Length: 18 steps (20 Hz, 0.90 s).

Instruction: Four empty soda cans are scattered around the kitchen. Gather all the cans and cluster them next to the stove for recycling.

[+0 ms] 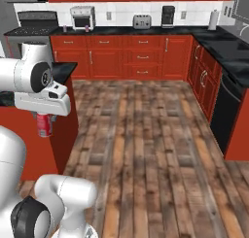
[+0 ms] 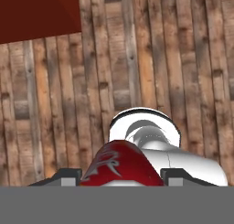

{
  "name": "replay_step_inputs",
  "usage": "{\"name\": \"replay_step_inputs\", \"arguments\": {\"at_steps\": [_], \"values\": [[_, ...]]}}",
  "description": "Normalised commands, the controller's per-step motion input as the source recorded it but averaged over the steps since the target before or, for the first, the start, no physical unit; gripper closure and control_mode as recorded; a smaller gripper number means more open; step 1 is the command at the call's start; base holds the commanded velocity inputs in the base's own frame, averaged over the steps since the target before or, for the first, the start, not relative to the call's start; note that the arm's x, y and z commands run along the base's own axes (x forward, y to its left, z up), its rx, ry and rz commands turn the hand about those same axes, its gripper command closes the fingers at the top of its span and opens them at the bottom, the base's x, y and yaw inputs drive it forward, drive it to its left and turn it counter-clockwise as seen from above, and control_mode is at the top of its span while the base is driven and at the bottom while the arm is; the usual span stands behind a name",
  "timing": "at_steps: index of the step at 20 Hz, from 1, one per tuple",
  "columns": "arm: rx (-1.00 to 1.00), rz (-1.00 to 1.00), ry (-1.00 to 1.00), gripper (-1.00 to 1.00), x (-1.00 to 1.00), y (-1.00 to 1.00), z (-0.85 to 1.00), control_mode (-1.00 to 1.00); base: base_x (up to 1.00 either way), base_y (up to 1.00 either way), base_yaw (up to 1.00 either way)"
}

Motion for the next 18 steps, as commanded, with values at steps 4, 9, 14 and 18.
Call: {"name": "replay_step_inputs", "arguments": {"at_steps": [4, 9, 14, 18], "values": [[0.0, 0.0, 0.0, 1.0, 0.0, 0.0, 0.0, 1.0, 0.69, 0.0, 0.0], [0.0, 0.0, 0.0, 1.0, 0.0, 0.0, 0.0, 1.0, 0.69, 0.0, 0.0], [0.0, 0.0, 0.0, 1.0, 0.0, 0.0, 0.0, 1.0, 0.69, -0.03, 0.0], [0.0, 0.0, 0.0, 1.0, 0.0, 0.0, 0.0, 1.0, 0.69, -0.06, 0.0]]}}
